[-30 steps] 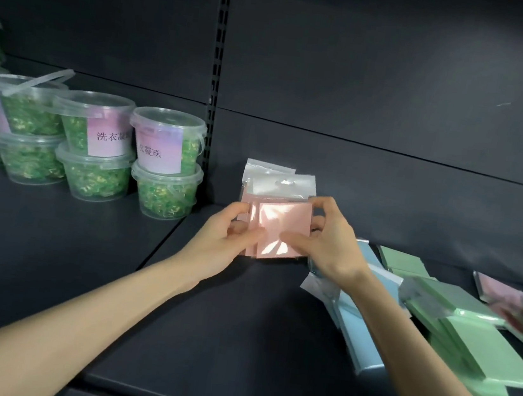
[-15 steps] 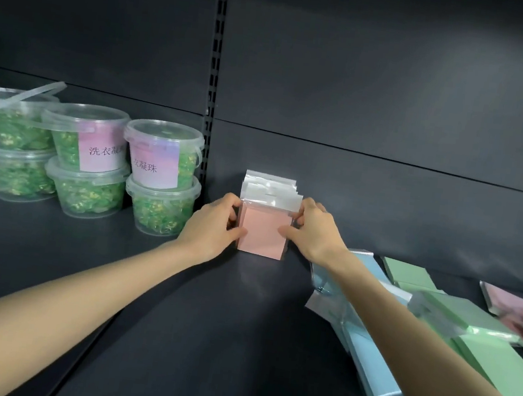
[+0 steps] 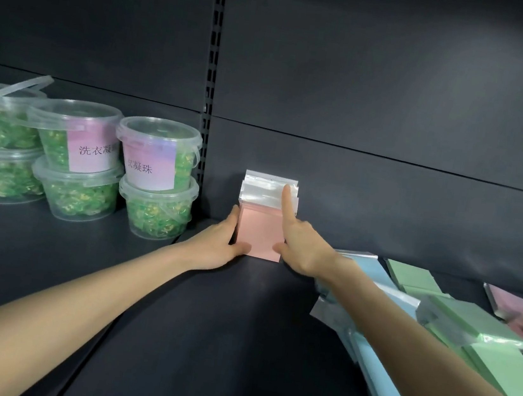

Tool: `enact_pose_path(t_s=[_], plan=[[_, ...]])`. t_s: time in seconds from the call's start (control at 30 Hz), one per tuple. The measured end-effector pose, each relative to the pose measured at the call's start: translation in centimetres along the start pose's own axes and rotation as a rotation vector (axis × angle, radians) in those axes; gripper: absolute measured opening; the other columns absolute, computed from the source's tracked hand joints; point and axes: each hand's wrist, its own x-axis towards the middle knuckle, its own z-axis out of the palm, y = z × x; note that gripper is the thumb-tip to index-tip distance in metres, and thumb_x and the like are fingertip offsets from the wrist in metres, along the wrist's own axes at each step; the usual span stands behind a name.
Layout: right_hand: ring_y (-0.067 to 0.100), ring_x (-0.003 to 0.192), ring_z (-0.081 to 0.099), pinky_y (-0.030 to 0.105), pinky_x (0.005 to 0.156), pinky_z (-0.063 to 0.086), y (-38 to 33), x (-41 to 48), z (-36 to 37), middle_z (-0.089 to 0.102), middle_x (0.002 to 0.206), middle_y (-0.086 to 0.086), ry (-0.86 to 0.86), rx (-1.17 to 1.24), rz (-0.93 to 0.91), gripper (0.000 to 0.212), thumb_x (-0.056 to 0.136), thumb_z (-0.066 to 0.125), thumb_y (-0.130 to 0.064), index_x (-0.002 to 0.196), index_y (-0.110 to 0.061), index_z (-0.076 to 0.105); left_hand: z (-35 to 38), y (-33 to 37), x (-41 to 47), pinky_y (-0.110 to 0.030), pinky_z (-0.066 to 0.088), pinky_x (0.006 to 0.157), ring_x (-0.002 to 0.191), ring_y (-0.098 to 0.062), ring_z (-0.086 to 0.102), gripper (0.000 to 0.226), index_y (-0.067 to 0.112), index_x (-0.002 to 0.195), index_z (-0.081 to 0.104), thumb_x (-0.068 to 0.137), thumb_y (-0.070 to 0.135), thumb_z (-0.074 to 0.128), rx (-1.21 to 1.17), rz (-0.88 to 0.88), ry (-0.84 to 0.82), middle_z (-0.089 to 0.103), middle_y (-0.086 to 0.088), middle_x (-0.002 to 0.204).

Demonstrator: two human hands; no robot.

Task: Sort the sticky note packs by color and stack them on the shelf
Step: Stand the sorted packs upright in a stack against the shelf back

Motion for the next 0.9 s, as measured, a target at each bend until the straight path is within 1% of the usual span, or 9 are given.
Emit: enact_pose_path(t_s=[0.07,0.17,0.27,0.33,0.4,0.5,0.57,0.63,0.9], plan=[[0.04,0.113,0.054,0.041,0.1,0.039,-0.2,0.3,0.3,0.024,0.149,0.03,-0.03,-0.063,-0.012,0.093,0.096,0.045,-0.01,0.139,-0.021,-0.037,0.0,-0.1,-0.1,-0.033,0.029,0.114,0.138,-0.016,0.034,0.087,0.028,0.15,-0.014,0.094,0.033,0.053,0.0,0.023,-0.02,0.022,0.002,0.157],[0.046,0.127,0.042,0.045,0.106,0.034,-0.6,0.6,0.5,0.01,0.15,0.037,-0.051,-0.131,-0.006,0.086,0.098,0.04,-0.012,0.14,-0.012,-0.035,-0.1,-0.1,0.0,-0.028,0.03,0.111,0.135,-0.015,0.037,0.083,0.027,0.15,-0.014,0.096,0.029,0.05,0.01,0.046,-0.027,0.027,0.002,0.155],[0.044,0.125,0.043,0.047,0.106,0.034,-0.5,1.0,0.6,0.019,0.15,0.031,-0.063,-0.082,0.034,0.087,0.098,0.043,-0.016,0.143,-0.021,-0.03,-0.2,-0.1,0.0,-0.03,0.027,0.113,0.137,-0.015,0.033,0.081,0.027,0.15,-0.01,0.096,0.028,0.05,-0.003,0.069,-0.022,0.025,0.004,0.155],[0.041,0.117,0.048,0.047,0.102,0.038,-0.1,1.1,0.4,0.037,0.14,0.021,-0.035,-0.023,0.042,0.089,0.094,0.051,-0.02,0.147,-0.028,-0.02,-0.2,0.0,-0.1,-0.024,0.027,0.11,0.136,-0.011,0.034,0.078,0.028,0.151,0.0,0.094,0.024,0.054,-0.034,0.087,0.0,0.028,0.008,0.153],[0.037,0.114,0.048,0.044,0.1,0.04,0.3,1.1,0.0,0.043,0.129,0.016,0.005,0.027,0.038,0.09,0.09,0.057,-0.023,0.149,-0.031,-0.01,-0.3,0.2,-0.2,-0.019,0.027,0.103,0.131,-0.007,0.036,0.077,0.028,0.15,0.006,0.093,0.02,0.057,-0.08,0.096,0.03,0.031,0.012,0.148],[0.031,0.112,0.047,0.036,0.097,0.04,0.5,1.0,-0.7,0.045,0.121,0.012,0.022,0.092,0.006,0.087,0.089,0.058,-0.021,0.151,-0.03,-0.004,-0.3,0.5,-0.3,-0.016,0.027,0.098,0.124,-0.002,0.037,0.077,0.031,0.149,0.009,0.092,0.015,0.058,-0.137,0.105,0.033,0.035,0.016,0.141],[0.028,0.099,0.049,0.032,0.088,0.04,0.4,0.9,-0.9,0.048,0.098,0.005,0.028,0.111,-0.018,0.085,0.09,0.058,-0.02,0.151,-0.028,-0.001,-0.4,0.4,-0.2,-0.017,0.027,0.099,0.125,-0.002,0.037,0.076,0.032,0.148,0.009,0.092,0.015,0.057,-0.143,0.109,0.019,0.035,0.018,0.139],[0.022,0.082,0.048,0.029,0.08,0.039,0.3,0.9,-1.0,0.042,0.079,-0.002,0.045,0.148,-0.026,0.085,0.088,0.059,-0.018,0.151,-0.029,0.003,-0.5,0.4,-0.3,-0.017,0.025,0.101,0.127,-0.002,0.035,0.075,0.033,0.149,0.008,0.093,0.015,0.056,-0.122,0.121,0.009,0.034,0.018,0.14],[0.011,0.067,0.045,0.027,0.076,0.038,0.4,1.3,-1.0,0.043,0.073,0.0,0.046,0.172,-0.024,0.091,0.087,0.063,-0.018,0.151,-0.034,-0.001,-0.7,0.2,-0.4,-0.012,0.024,0.098,0.124,0.001,0.034,0.072,0.029,0.149,0.008,0.095,0.015,0.053,-0.099,0.137,-0.007,0.033,0.018,0.136]])
